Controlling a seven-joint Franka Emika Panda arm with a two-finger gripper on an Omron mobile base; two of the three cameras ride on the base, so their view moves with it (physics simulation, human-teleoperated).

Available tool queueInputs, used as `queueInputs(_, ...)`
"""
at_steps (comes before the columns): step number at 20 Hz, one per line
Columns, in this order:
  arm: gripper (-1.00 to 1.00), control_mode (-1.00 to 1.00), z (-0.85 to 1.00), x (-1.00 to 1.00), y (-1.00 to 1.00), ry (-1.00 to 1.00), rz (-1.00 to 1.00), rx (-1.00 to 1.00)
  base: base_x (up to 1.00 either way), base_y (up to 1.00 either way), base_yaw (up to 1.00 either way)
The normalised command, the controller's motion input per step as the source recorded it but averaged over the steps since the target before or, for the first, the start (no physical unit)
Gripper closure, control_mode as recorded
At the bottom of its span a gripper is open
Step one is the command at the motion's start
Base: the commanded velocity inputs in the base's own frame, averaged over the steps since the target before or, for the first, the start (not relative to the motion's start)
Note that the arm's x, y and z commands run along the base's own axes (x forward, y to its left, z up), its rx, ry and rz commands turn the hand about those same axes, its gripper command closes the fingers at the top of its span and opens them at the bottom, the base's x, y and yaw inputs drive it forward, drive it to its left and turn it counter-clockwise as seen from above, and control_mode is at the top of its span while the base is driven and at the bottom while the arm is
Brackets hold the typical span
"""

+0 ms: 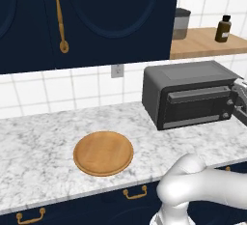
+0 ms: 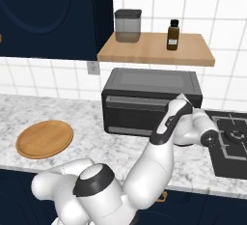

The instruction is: Pick up the kebab skewer and baguette bread, and place them inside the toaster oven. Close the toaster oven door and start by setting the timer.

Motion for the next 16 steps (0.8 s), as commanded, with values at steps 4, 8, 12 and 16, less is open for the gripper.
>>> queueInputs(4, 1.00, -1.00, -0.20, 0.00, 0.00, 0.00, -0.04, 0.14, 0.00, 0.00, 0.00)
queueInputs(8, 1.00, -1.00, -0.18, -0.05, 0.00, 0.00, -0.05, 0.16, 0.00, 0.00, 0.00)
queueInputs(12, 1.00, -1.00, -0.15, -0.07, 0.00, 0.00, -0.09, 0.15, 0.00, 0.00, 0.00)
queueInputs(16, 1.00, -1.00, -0.16, -0.07, 0.00, 0.00, -0.09, 0.15, 0.00, 0.00, 0.00)
